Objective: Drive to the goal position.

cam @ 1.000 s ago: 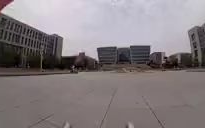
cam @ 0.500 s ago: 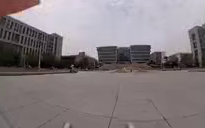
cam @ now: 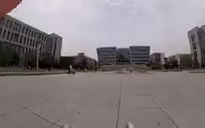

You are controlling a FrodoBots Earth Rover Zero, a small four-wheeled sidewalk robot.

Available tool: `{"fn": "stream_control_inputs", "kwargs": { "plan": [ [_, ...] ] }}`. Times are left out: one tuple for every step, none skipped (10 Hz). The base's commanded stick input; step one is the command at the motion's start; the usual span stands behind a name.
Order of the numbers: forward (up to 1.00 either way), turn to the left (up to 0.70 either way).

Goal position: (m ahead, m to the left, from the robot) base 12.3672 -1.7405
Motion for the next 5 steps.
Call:
{"fn": "stream_control_inputs", "kwargs": {
  "plan": [
    [0.85,0.00],
    [0.85,0.00],
    [0.85,0.00],
    [0.85,0.00],
    [0.85,0.00]
  ]
}}
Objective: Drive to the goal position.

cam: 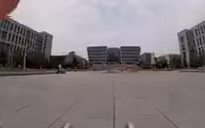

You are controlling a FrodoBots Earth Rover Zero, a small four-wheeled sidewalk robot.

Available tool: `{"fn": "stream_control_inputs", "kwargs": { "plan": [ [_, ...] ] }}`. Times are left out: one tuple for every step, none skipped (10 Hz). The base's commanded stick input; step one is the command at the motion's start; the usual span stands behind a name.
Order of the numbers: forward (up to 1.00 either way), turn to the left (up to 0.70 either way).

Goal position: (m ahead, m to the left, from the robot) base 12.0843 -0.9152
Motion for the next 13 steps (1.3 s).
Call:
{"fn": "stream_control_inputs", "kwargs": {
  "plan": [
    [0.85,0.00],
    [0.85,0.00],
    [0.85,0.00],
    [0.85,0.00],
    [0.85,0.00],
    [0.85,0.00],
    [0.85,0.00],
    [0.85,0.00],
    [0.85,0.00],
    [0.85,0.00],
    [0.85,0.00],
    [0.85,0.00],
    [0.85,0.00]
  ]
}}
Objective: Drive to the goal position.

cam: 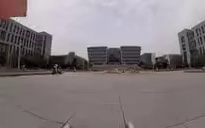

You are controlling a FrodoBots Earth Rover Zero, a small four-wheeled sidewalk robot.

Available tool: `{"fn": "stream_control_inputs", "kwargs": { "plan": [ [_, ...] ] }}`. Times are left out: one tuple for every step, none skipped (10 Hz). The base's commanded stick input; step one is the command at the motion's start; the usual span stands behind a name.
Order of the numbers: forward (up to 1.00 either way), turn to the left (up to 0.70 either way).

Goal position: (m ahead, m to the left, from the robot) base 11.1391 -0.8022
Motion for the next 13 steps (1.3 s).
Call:
{"fn": "stream_control_inputs", "kwargs": {
  "plan": [
    [0.85,0.00],
    [0.85,0.00],
    [0.85,0.00],
    [0.85,0.00],
    [0.85,0.00],
    [0.85,0.00],
    [0.85,0.00],
    [0.85,0.00],
    [0.85,0.00],
    [0.85,0.00],
    [0.85,0.00],
    [0.85,0.00],
    [0.85,0.00]
  ]
}}
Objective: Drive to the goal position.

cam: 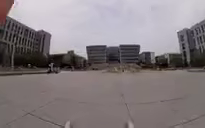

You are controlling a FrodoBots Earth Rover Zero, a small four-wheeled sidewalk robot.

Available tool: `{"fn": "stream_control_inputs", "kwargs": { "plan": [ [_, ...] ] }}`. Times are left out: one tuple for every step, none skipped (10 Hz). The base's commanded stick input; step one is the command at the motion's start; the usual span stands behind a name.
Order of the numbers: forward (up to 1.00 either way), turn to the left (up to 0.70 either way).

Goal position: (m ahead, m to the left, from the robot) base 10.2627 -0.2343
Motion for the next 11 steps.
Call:
{"fn": "stream_control_inputs", "kwargs": {
  "plan": [
    [0.85,0.00],
    [0.85,0.00],
    [0.85,0.00],
    [0.85,0.00],
    [0.85,0.00],
    [0.85,0.00],
    [0.85,0.00],
    [0.85,0.00],
    [0.85,0.00],
    [0.85,0.00],
    [0.85,0.00]
  ]
}}
